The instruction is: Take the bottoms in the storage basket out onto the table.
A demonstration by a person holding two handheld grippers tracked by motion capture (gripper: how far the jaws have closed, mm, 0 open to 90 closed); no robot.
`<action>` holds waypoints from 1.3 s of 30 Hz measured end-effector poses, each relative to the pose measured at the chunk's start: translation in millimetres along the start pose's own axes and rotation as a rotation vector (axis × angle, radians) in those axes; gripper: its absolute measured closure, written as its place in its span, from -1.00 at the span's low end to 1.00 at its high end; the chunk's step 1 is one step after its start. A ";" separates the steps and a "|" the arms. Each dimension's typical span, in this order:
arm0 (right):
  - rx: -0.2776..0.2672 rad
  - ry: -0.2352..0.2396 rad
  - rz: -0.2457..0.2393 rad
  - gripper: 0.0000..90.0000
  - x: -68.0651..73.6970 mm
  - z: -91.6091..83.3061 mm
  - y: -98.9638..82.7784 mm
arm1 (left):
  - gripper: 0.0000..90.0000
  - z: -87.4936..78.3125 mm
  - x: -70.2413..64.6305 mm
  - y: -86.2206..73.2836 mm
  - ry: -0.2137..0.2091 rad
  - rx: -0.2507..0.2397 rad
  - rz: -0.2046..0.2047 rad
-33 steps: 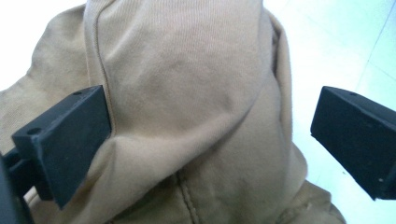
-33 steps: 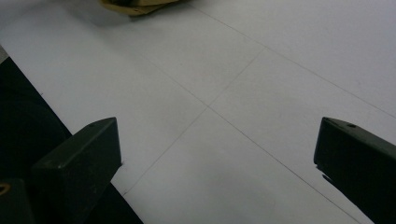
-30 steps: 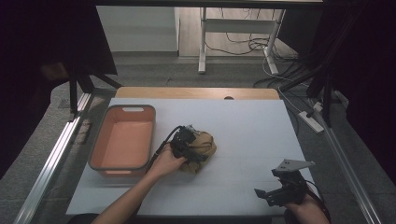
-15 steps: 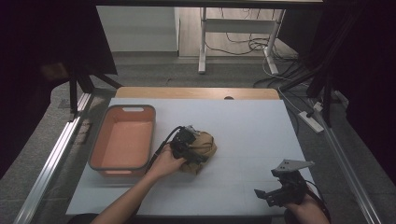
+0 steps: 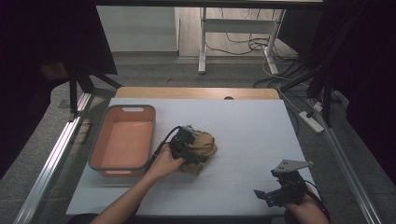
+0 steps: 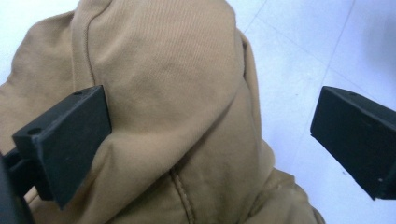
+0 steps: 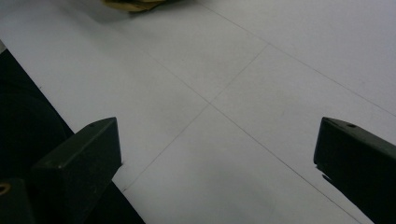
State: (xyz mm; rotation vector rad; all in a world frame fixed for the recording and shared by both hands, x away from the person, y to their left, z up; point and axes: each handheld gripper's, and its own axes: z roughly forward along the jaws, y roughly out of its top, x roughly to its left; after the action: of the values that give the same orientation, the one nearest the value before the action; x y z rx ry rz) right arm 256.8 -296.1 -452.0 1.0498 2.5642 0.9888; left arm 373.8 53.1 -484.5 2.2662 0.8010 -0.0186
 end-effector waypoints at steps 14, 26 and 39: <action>0.000 -0.002 0.001 -0.98 0.0 -0.1 0.1 | -1.00 -14.7 -4.8 -2.6 -0.052 -0.039 0.000; 0.000 -0.002 0.002 -0.98 -0.2 -0.2 0.1 | -1.00 -20.0 -7.9 -4.6 -0.062 -0.046 0.009; -0.001 0.000 0.003 -0.98 -0.5 -0.3 0.1 | -1.00 -25.1 -12.8 -9.3 -0.071 -0.046 0.021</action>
State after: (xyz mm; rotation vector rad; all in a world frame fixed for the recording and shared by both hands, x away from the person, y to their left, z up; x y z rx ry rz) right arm 257.1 -296.5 -451.8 1.0541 2.5625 0.9909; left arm 353.0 67.3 -468.8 2.2177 0.7329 -0.0691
